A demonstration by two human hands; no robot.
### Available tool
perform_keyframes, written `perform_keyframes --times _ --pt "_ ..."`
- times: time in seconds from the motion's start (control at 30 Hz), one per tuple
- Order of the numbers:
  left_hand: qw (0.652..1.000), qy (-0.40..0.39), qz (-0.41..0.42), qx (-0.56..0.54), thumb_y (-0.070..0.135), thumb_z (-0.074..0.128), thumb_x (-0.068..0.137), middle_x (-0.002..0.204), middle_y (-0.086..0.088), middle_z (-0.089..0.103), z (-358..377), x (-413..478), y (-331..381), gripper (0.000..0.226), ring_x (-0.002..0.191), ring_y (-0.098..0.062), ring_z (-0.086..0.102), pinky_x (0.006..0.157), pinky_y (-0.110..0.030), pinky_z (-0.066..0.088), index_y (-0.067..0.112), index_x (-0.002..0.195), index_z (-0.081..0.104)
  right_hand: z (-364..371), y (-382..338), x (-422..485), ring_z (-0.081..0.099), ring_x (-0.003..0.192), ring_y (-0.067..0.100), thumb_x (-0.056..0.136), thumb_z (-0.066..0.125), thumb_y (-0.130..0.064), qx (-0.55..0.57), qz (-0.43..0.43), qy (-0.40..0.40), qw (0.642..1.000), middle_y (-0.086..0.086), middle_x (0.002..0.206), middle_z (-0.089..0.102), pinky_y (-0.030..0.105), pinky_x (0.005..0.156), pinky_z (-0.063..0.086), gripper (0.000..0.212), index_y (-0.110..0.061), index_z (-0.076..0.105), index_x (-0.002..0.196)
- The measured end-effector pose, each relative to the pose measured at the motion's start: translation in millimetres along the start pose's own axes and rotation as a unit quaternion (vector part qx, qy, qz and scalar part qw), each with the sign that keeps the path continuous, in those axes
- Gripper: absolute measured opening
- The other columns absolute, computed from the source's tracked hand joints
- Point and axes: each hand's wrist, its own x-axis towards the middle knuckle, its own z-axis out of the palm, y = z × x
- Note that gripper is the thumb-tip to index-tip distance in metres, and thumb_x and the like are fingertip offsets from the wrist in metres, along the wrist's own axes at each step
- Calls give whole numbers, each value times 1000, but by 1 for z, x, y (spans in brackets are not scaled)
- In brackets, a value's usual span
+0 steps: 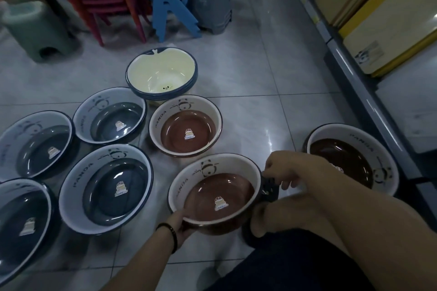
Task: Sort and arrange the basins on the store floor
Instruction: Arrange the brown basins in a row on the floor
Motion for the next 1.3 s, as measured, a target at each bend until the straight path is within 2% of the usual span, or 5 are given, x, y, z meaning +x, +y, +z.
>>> perform_keyframes --times 0.27,0.43,0.77,0.97,1.3 --pt "997 -39 58 26 -6 49 91 82 -17 72 47 -31 27 17 79 -31 65 48 -35 61 0 98 64 -19 51 -29 67 108 31 100 58 -36 83 36 196 976 15 118 71 36 90 54 40 -3 71 118" --pt "976 -65 164 131 -3 56 88 76 -15 73 111 -59 84 18 74 -31 68 54 -38 61 1 103 66 -47 115 -50 69 87 33 95 61 -38 344 98 274 893 15 95 71 46 79 62 32 -8 70 103" --pt "854 -123 327 384 -3 61 83 61 -14 63 304 -155 157 9 53 -27 61 49 -35 57 1 88 67 -62 246 -62 61 115 39 88 76 -41 589 120 289 745 16 134 58 53 90 56 73 -10 46 147" --pt "789 -155 356 476 12 65 88 86 -9 74 411 -172 158 15 68 -24 69 56 -30 57 16 101 70 -50 319 -60 69 101 43 88 71 -11 641 130 343 675 21 115 68 61 83 62 48 -11 62 134" --pt "845 -193 197 459 3 67 91 95 -20 71 490 -88 44 13 89 -45 73 73 -61 60 5 101 59 -25 381 -23 73 83 45 83 61 17 736 190 343 553 32 102 67 53 62 64 20 6 58 100"
